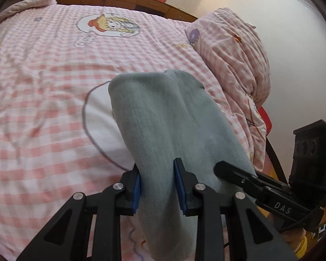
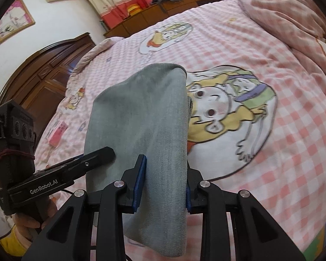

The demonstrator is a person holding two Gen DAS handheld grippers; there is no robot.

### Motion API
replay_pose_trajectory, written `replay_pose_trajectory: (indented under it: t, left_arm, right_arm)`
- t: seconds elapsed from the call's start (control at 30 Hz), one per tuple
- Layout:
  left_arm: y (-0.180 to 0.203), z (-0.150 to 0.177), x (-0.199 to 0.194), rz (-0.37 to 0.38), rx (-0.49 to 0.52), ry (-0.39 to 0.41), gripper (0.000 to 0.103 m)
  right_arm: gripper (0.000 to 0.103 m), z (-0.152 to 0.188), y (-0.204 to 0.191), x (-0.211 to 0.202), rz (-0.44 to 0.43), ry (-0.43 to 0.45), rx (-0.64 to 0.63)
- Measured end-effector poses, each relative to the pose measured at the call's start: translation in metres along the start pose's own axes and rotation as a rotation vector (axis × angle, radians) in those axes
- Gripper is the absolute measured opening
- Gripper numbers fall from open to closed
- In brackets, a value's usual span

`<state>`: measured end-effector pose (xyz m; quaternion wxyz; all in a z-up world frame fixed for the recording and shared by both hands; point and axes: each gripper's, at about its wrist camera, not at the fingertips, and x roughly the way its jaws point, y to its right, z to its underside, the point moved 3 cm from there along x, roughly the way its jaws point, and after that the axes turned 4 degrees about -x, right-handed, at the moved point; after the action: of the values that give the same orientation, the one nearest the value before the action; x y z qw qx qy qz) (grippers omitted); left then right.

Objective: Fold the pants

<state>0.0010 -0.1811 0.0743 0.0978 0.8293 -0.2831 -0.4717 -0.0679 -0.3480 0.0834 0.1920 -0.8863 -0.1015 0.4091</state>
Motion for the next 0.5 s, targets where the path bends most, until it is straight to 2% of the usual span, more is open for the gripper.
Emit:
replay_pose_trajectory:
  t: [0.5]
  left_arm:
    - [-0.081,0.015,-0.068,-0.121,-0.104,0.065,0.028]
  right_arm:
    - [0.030,0.005,-0.090,0.041,-0.105,-0.069,-0.107]
